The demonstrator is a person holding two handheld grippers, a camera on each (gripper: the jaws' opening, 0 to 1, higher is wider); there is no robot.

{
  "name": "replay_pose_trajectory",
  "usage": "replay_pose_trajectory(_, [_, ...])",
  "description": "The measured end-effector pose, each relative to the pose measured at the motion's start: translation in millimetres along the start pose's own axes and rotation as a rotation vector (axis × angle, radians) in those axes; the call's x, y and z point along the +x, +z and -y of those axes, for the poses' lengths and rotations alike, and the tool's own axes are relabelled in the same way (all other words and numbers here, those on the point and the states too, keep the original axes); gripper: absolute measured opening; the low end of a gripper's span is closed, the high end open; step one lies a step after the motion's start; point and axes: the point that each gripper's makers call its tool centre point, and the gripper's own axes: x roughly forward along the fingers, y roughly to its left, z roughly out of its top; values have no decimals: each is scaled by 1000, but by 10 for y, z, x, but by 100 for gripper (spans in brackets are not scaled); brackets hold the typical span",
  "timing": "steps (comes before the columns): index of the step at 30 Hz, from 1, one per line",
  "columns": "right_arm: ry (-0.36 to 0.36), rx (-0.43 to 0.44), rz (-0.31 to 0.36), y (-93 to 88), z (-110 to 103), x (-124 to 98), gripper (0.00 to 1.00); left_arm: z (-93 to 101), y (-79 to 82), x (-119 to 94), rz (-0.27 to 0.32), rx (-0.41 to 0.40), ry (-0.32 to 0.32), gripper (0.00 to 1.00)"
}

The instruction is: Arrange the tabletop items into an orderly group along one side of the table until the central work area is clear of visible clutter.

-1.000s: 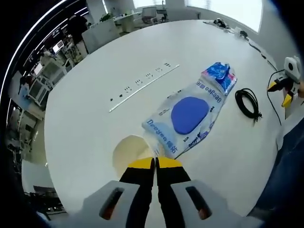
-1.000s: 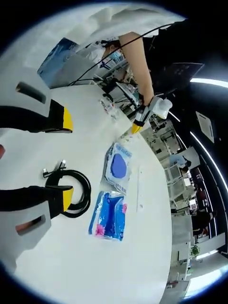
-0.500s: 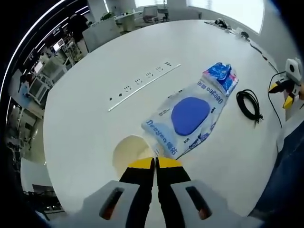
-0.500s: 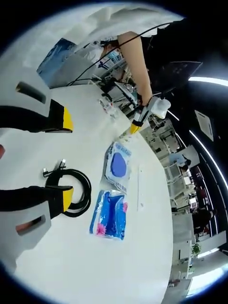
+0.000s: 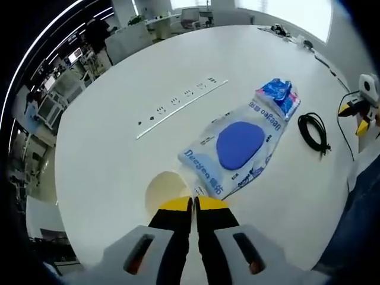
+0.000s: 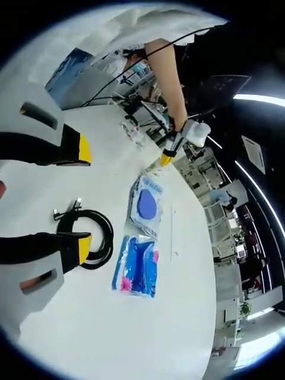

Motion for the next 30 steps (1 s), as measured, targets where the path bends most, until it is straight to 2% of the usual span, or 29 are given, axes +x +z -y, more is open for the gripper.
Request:
replay_pose_trajectory(7, [-3,1,4,1,6,-6,43,20,-5,15,-5,15,5,0])
replay_pose_trajectory(12, [-9,8,4,-24,18,-29,43,12,-73,57,-35,50,21,0])
replay_pose_trajectory(23, [-22,37,17,-56,58,-87,43,38,-21,67,1,21,16,0])
replay_pose_trajectory(30, [-24,51,26,-67,72,-95,43,48,-53,56,4,21,25,9])
